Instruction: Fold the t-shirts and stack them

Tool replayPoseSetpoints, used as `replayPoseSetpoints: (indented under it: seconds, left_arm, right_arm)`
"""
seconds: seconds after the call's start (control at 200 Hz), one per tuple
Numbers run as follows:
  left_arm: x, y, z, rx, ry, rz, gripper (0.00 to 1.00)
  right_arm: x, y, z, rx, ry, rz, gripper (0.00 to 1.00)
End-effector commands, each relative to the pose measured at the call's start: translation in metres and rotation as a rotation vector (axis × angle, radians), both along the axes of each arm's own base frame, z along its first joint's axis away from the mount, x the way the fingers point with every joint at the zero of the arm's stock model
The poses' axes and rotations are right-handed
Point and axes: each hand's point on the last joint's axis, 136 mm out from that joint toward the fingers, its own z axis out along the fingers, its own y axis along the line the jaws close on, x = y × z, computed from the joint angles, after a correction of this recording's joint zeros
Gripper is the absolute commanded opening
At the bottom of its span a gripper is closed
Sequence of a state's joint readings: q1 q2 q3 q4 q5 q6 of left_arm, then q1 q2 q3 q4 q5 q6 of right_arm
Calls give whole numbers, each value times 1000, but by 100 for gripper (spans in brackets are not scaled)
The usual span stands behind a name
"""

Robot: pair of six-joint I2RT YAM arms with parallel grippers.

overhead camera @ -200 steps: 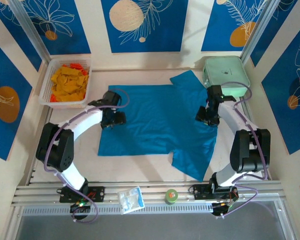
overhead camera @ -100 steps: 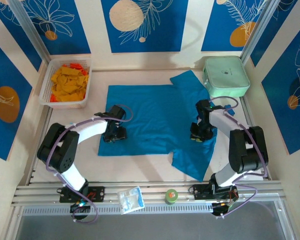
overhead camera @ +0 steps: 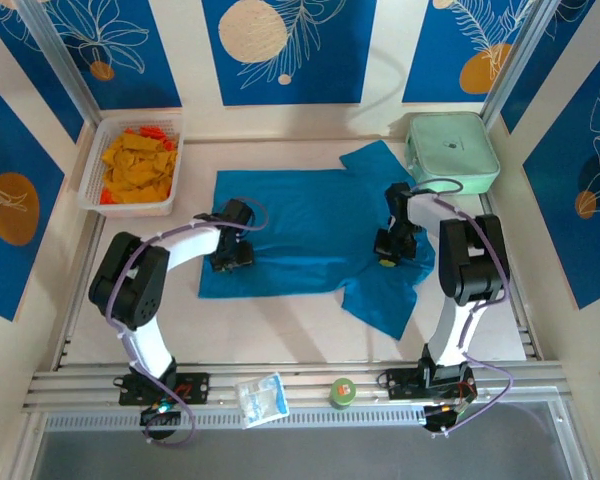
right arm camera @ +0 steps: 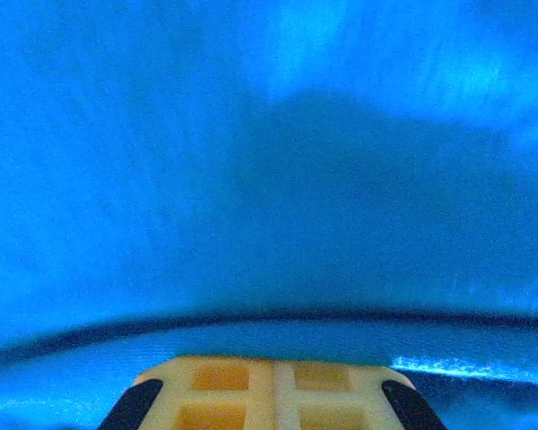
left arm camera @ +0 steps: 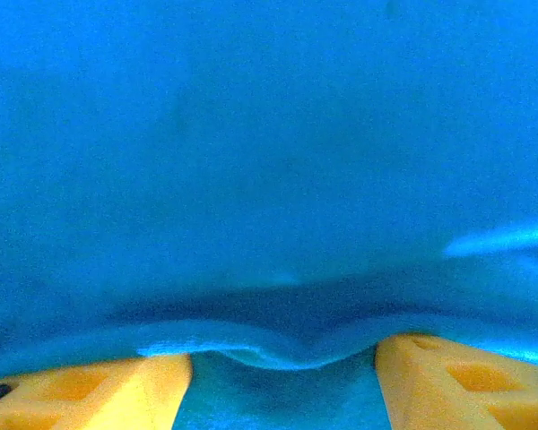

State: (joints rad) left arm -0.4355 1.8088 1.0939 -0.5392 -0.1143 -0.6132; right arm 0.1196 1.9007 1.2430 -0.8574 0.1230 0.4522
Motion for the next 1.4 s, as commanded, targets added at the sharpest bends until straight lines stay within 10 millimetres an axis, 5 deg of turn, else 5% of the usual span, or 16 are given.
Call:
replayPoseSetpoints:
  seconds: [0.0, 0.255, 0.445, 0.555, 0.645, 1.031, 1.216, 1.396]
  left_arm:
    - [-4, 29, -29, 118, 86, -4, 61]
    - [31, 31, -3, 141, 12, -2, 60]
    - [45, 4, 56, 61, -84, -65, 64]
    - [63, -8, 85, 30, -119, -90, 66]
    - [88, -11, 95, 36, -143, -94, 67]
    - [203, -12, 63, 47, -208, -37, 65]
    - [221, -3, 42, 77, -226, -11, 65]
    - [212, 17, 8, 117, -124, 30, 65]
  right_arm:
    - [19, -5, -13, 0, -14, -1, 5]
    - [43, -4, -3, 24, -56, 4, 4]
    - [58, 17, 58, 82, -181, 75, 9]
    - [85, 11, 89, 73, -256, 86, 13]
    - [117, 6, 95, 83, -284, 94, 14]
    - [246, -14, 55, 65, -388, 93, 17]
    - [267, -32, 32, 39, -410, 56, 17]
    - [257, -45, 2, -17, -333, 49, 14]
